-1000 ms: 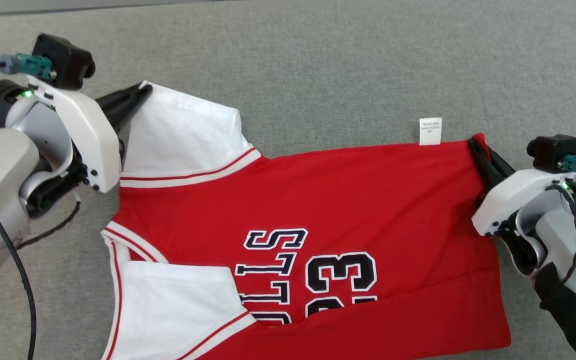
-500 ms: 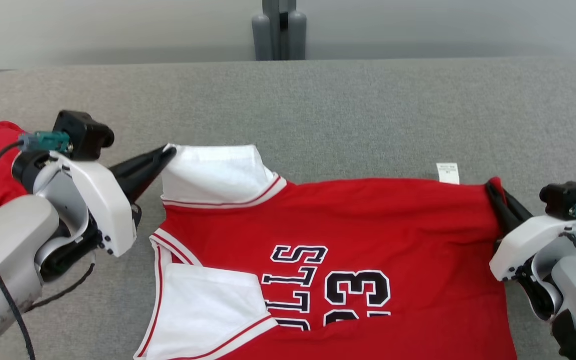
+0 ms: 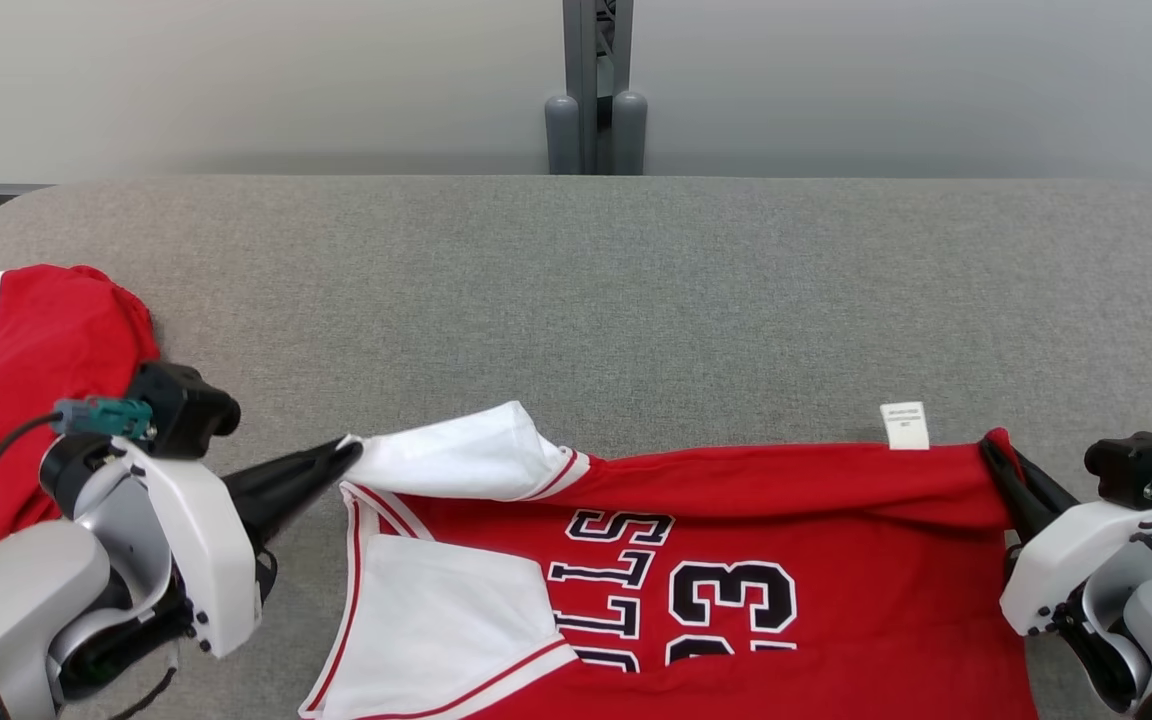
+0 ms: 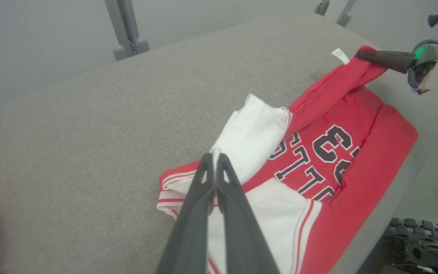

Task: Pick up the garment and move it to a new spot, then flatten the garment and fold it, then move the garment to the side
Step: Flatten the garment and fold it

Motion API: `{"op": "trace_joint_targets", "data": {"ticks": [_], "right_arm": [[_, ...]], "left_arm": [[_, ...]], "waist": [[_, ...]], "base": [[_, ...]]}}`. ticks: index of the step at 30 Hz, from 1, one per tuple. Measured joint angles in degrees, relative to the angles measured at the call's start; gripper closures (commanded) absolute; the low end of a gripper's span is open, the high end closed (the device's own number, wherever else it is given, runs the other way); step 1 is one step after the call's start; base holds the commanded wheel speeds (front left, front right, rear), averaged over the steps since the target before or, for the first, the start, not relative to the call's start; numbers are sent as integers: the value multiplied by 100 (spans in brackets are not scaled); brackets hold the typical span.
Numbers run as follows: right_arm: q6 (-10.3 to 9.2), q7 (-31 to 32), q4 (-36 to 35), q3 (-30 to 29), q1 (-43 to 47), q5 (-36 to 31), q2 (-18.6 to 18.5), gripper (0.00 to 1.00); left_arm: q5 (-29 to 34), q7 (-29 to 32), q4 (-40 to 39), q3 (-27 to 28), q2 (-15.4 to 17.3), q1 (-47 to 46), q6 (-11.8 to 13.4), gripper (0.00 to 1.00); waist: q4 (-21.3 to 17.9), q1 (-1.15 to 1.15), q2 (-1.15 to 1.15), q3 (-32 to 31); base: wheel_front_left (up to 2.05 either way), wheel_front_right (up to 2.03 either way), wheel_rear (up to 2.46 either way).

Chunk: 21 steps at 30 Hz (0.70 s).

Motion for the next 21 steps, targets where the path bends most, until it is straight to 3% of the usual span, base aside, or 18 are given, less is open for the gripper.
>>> {"op": "trace_joint_targets", "data": {"ticks": [13, 21], "right_arm": [[0, 368, -506, 931, 177, 520, -627, 100], [0, 586, -943, 1363, 182, 636, -1043, 100]], "left_arm": [[63, 463, -735, -2, 341, 591, 0, 100], [372, 792, -970, -4, 370, 870, 1, 100]], "waist": [[103, 0, 0, -56], [118, 0, 0, -75]], "base": [[0, 0, 0], [0, 0, 0]]}}
